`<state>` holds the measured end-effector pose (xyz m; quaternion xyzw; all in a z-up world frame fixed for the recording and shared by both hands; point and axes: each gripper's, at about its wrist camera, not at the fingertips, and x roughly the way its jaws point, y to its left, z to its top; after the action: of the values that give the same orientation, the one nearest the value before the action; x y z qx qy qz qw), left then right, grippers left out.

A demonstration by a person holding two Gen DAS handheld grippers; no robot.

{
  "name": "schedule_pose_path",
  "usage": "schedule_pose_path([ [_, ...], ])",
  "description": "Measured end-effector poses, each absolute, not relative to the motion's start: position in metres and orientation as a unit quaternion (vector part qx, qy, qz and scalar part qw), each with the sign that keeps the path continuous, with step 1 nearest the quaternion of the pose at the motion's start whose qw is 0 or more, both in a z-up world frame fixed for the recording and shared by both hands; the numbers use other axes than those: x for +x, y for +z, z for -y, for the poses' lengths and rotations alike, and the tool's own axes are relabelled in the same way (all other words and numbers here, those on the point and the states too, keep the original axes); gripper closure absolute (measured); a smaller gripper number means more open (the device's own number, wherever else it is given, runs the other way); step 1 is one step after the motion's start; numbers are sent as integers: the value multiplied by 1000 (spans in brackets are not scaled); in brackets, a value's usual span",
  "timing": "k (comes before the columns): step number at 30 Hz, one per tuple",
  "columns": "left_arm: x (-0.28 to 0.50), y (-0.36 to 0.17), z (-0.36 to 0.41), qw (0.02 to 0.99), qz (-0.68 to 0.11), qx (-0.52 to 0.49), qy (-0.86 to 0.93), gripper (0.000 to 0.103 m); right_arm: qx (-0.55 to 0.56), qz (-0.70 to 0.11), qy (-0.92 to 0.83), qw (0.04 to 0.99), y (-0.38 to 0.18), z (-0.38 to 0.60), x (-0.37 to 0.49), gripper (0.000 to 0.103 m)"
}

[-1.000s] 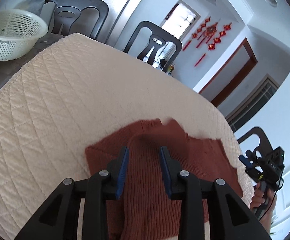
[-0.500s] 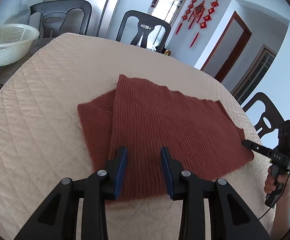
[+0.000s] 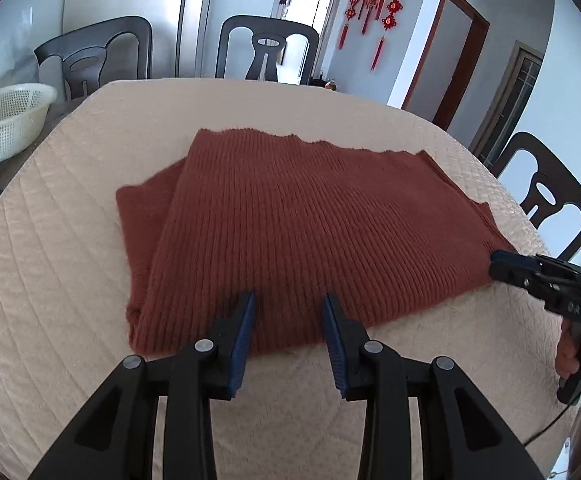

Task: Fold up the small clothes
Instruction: 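Lay the held hem onto the collar and open both tools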

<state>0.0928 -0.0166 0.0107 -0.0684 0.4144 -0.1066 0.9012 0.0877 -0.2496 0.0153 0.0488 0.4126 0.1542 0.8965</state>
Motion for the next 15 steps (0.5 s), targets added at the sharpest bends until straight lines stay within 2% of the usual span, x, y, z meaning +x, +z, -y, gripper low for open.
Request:
schedule_pose_path([
  [9,86,28,8,908,-395,-88,-111,66,71,-404,133,902,20,266,81,67],
  [10,89,30,4,912,-390,-82,-94,66,73,-409,122,901,16,268,84,69],
  [11,92,28,0,914,-392,-77,-74,66,75,-410,116,902,13,271,85,76],
  [15,93,12,-8,905,-413,-82,-62,66,82,-406,103,904,16,273,82,77],
])
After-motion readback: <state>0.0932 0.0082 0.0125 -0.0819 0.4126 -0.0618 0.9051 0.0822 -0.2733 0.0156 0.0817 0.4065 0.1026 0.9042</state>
